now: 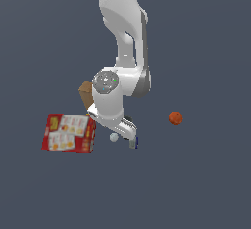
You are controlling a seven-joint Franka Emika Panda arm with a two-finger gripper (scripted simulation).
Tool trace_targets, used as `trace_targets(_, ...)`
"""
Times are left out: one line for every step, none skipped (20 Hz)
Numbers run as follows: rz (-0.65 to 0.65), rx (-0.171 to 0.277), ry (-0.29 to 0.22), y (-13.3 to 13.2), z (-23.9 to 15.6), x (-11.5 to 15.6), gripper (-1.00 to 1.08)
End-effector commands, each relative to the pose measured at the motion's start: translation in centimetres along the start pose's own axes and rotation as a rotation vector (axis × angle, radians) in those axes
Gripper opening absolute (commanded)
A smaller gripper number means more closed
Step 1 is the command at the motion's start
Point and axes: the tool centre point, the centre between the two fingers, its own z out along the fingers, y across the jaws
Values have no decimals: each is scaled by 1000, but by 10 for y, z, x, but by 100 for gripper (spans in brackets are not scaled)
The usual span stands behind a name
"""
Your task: Pick up a designated object from a clutter of objects.
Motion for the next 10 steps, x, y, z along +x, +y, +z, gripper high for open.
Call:
trace_targets(30,0,1,3,13,1,100)
trace_targets(38,-1,1,4,17,1,100)
trace_targets(45,-1,1,4,20,1,100)
trace_targets(50,-1,1,5,22,1,100)
trace_targets(54,-2,1,5,24,1,100)
trace_targets(56,-2,1,6,25,1,100)
trace_targets(57,-2,1,6,25,1,100)
trace_targets(53,-2,0,6,24,0,100)
trace_targets(53,-2,0,6,24,0,100)
trace_targets(53,-2,0,6,25,0,100)
